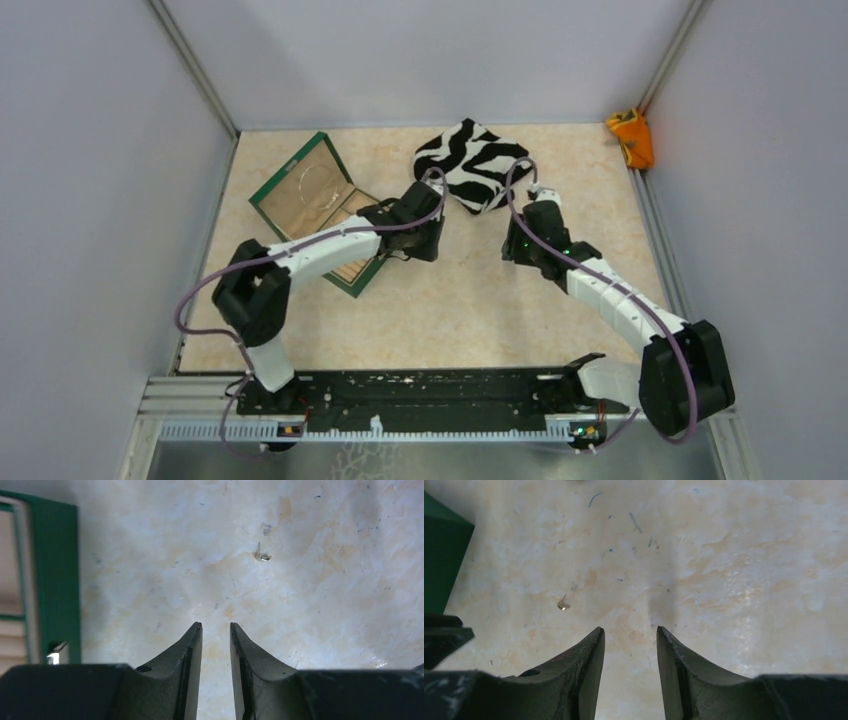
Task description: Organize the mixed jewelry
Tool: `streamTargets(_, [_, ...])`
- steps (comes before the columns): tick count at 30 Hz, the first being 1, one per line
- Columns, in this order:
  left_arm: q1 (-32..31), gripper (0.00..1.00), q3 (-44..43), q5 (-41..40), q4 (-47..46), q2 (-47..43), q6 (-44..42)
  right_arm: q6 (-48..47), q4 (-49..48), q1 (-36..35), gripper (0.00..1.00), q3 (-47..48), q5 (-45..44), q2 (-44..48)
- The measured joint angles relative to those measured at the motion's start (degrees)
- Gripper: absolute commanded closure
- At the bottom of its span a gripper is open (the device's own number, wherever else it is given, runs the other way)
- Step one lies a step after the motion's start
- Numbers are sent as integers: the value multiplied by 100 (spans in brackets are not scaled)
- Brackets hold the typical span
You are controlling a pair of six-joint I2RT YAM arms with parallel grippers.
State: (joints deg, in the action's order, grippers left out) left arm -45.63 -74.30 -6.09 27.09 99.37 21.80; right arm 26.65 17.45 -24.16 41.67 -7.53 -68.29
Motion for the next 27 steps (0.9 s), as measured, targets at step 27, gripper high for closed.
streamTargets(27, [-374,58,-2065,824,223,2514,-461,-4,31,785,57,-195,313,385])
